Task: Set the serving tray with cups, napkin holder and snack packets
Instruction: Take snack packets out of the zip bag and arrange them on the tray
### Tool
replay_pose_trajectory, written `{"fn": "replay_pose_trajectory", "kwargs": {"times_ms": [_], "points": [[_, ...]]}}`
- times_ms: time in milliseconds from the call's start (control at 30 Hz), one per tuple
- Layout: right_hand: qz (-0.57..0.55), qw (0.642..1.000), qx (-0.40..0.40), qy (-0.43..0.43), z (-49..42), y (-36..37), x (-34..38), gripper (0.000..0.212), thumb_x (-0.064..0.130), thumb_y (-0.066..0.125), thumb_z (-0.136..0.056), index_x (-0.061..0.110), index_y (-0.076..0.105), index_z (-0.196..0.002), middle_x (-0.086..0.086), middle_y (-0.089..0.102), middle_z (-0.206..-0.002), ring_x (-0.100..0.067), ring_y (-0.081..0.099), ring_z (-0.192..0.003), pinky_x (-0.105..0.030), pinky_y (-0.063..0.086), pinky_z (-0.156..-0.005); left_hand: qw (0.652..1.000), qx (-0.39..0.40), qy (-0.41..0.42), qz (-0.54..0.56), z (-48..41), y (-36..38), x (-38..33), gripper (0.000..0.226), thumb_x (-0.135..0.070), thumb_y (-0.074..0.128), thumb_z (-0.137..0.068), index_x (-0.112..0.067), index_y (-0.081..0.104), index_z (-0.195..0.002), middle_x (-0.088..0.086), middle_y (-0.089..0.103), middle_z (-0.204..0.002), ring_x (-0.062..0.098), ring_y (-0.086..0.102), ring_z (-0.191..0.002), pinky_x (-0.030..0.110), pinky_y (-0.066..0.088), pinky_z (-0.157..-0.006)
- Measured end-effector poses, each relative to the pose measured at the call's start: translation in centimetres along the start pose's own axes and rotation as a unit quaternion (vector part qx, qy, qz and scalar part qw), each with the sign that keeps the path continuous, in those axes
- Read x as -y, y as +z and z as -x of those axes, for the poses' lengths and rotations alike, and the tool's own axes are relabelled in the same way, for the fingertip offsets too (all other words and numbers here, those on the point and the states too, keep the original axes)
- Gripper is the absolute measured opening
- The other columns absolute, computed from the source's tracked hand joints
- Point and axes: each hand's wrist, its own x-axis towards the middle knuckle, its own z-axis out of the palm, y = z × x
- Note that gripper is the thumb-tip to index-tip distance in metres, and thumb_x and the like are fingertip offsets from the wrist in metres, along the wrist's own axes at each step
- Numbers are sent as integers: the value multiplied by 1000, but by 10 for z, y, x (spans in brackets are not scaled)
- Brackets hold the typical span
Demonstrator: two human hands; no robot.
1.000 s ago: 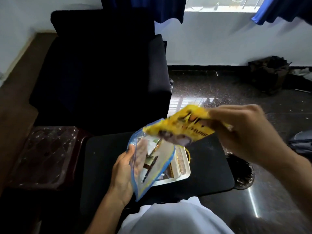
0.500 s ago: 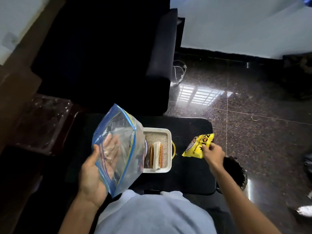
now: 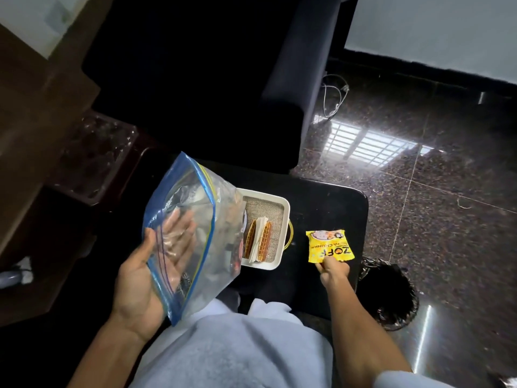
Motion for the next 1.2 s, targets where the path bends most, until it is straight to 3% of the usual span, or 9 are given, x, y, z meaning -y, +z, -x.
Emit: {"fn": "replay_pose_trajectory", "kwargs": {"times_ms": [267,433,533,633,733,800,900,1067,1200], "points": [[11,995,67,69,22,-29,-20,45,-20,40,-95,-12,38,-139,-32,44,-145,-43,47,-134,-48,43,-110,1000,13,-18,-22,-10,-3,9,48,-40,36,-106,-12,59,-138,6,67,-139,19,61,-132,38,48,-110],[120,957,132,-230,114,-27,4,30,8,64,-95,3,64,-124,-13,69,-116,-22,68,-102,-38,54,-97,997,28,-35,-68,-21,-6,6,48,-38,32,-107,-14,57,-140,4,64,-142,12,60,-131,30,46,-105],[130,831,241,-485,207,-20,29,13,20,69,-93,18,73,-105,2,76,-99,-12,72,-90,-24,57,-81,993,40,-47,-106,-29,-9,4,40,-35,33,-108,-19,63,-129,-3,67,-136,2,65,-120,19,54,-91],[186,635,346,-665,289,2,40,12,18,69,-93,14,76,-101,7,76,-98,-8,72,-89,-18,55,-80,987,54,-56,-143,-33,-11,-1,37,-31,36,-109,-17,66,-126,-2,70,-132,5,67,-119,23,56,-98],[391,436,366,-723,329,41,38,13,4,66,-91,7,76,-99,-3,77,-99,-17,72,-91,-25,55,-81,980,79,-40,-180,-32,-12,-11,41,-32,39,-109,-10,66,-130,11,70,-132,24,62,-130,49,41,-117],[611,321,298,-660,333,68,32,17,0,59,-90,5,73,-98,-11,73,-100,-27,70,-94,-32,52,-78,972,97,-21,-213,-33,-16,-19,41,-34,41,-108,-13,66,-132,7,71,-131,22,62,-130,48,41,-118],[764,262,198,-556,326,102,19,21,-1,52,-94,-1,68,-107,-19,68,-104,-35,69,-95,-36,52,-73,964,109,-10,-243,-37,-27,-31,37,-36,42,-108,-20,72,-122,0,76,-122,18,67,-122,43,47,-112],[836,148,55,-526,295,146,-5,46,18,51,-100,10,43,-144,-16,46,-142,-40,44,-132,-46,48,-100,957,146,-16,-249,-41,-41,-43,36,-35,43,-108,-17,74,-110,13,76,-119,31,67,-120,54,46,-112],[823,123,21,-554,279,158,-20,36,12,52,-98,15,53,-133,-13,53,-132,-37,54,-117,-45,51,-89,962,152,-26,-227,-48,-53,-53,44,-48,50,-97,-14,75,-113,11,77,-115,30,69,-117,57,46,-111]]}}
